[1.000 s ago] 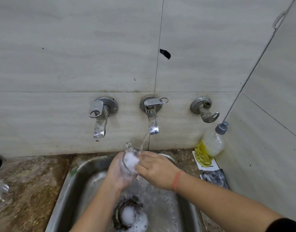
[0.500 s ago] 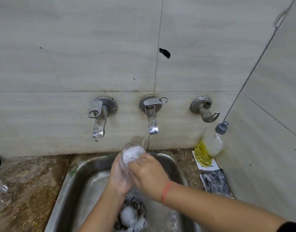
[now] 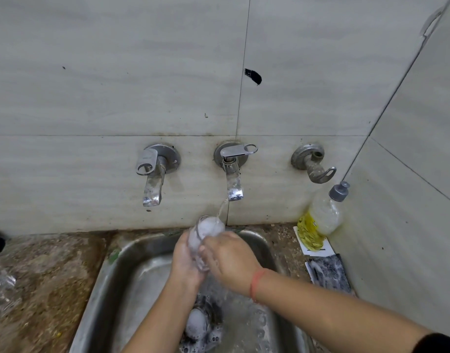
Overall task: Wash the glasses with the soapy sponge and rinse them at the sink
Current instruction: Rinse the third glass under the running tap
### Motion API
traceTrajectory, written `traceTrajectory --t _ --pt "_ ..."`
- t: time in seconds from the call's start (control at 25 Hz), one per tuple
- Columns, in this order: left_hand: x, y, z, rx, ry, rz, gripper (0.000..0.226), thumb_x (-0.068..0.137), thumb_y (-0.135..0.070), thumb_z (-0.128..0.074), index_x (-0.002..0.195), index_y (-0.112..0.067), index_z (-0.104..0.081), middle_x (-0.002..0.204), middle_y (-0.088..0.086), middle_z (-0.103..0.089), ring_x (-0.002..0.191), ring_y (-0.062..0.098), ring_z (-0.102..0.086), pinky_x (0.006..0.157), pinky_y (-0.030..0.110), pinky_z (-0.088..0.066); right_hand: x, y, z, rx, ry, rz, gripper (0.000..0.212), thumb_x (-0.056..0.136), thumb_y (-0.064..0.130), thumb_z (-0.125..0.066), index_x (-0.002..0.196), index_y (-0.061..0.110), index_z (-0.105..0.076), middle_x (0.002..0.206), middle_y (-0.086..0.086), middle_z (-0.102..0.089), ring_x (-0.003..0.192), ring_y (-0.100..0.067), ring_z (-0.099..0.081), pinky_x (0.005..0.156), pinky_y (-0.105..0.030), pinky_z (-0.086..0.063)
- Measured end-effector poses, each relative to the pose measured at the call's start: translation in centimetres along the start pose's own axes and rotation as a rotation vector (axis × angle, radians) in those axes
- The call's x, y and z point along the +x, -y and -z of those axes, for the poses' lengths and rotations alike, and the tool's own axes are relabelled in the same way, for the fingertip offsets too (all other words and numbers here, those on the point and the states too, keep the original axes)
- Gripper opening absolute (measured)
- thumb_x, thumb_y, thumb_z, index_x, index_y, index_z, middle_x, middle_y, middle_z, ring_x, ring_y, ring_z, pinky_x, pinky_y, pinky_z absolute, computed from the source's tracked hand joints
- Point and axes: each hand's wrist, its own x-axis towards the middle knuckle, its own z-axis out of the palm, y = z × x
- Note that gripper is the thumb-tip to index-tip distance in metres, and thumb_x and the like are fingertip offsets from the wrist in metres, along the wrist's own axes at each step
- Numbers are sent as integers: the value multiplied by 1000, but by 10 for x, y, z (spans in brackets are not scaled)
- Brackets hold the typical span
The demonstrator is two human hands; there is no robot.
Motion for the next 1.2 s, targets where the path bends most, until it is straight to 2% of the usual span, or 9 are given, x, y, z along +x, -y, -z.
traceTrajectory --t 0.08,0.2,0.4,0.6,0.68,0.76,0.84,1.04,1.2 --pt "-5 -5 0 66 35 95 12 81 -6 -58 89 3 -60 67 13 -61 53 22 -63 45 23 -54 -7 -10 4 -118 16 236 22 94 26 -45 91 12 -62 83 -9 -68 80 -28 -60 82 -37 -50" --pt "-10 -16 5 177 121 265 30 67 -1 -70 94 6 -61 83 16 -59 70 26 -63 59 30 -56 -11 -44 3 -307 -39 529 21 96 26 -51 91 9 -62 89 -10 -70 96 -27 -64 102 -40 -45" --pt "4 -2 15 14 61 10 30 75 -13 -57 99 4 -65 82 17 -62 74 26 -63 66 31 -56 -6 -3 -5 17 -69 7 38 95 34 -31 89 11 -60 79 -8 -65 77 -26 -57 86 -41 -47" --pt "-8 -12 7 170 64 107 27 83 -9 -46 80 8 -67 72 18 -61 61 28 -63 53 29 -53 -15 -46 -5 -346 -13 484 13 89 22 -57 93 13 -66 89 -4 -69 98 -24 -62 106 -36 -38" --pt "-9 -11 3 108 50 68 31 89 -16 -42 82 2 -65 74 15 -61 63 27 -63 56 29 -53 -11 -36 -6 -330 19 333 17 85 21 -56 91 12 -68 89 -6 -70 97 -24 -63 108 -36 -34" --pt "-2 -2 5 16 11 -54 33 92 -24 -43 85 -1 -66 74 13 -65 65 24 -66 60 28 -56 -8 -3 -8 -122 -18 44 23 88 25 -46 88 12 -64 82 -9 -68 85 -26 -60 97 -39 -39" --pt "2 5 11 20 -9 -94 36 94 -25 -43 84 -1 -68 74 13 -68 67 24 -68 60 28 -58 -5 10 -11 29 -28 -70 34 91 31 -34 93 14 -63 85 -10 -67 84 -27 -57 88 -40 -42" --pt "-6 -5 9 153 21 17 38 94 -25 -44 79 0 -68 67 12 -65 57 23 -66 46 26 -54 -11 -30 -11 -251 -84 430 16 87 21 -58 95 12 -68 96 -7 -71 102 -24 -63 107 -37 -40" --pt "-6 6 -1 -15 46 -114 37 95 -21 -41 73 -4 -64 62 9 -63 55 19 -64 51 23 -55 5 20 -10 0 -134 -110 37 93 29 -35 87 11 -66 84 -13 -69 84 -28 -60 93 -40 -45"
